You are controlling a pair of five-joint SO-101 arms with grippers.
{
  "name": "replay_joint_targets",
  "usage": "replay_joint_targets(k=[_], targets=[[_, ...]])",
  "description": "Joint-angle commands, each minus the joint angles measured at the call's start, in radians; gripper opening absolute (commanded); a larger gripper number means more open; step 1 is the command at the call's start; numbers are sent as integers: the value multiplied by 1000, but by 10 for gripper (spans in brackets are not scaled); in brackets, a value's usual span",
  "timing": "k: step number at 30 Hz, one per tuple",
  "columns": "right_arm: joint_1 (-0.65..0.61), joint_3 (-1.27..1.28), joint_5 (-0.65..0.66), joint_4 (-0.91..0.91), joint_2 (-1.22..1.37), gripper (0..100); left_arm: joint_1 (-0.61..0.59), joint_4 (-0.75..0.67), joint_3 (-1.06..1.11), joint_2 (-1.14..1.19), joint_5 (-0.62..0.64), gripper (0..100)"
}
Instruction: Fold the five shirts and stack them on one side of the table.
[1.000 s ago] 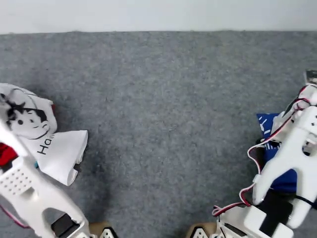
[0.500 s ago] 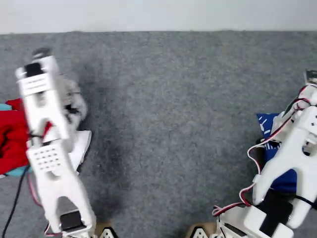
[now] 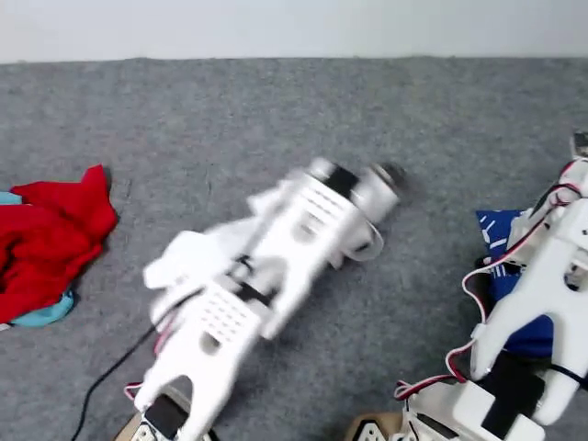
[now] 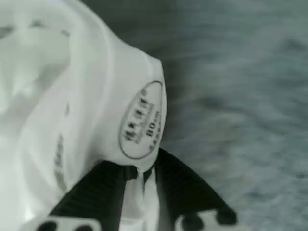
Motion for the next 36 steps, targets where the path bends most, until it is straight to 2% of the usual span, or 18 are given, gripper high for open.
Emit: replay_joint_targets(k=[1,8,36], targets=[[7,-3,3,41,-48,259,89,-14,-7,83,-66,14],[7,-2,8,41,-45,259,91,-5,-64,133,-63,14],[5,-3,11,41,-47,259,89,6,-65,137,-64,14]])
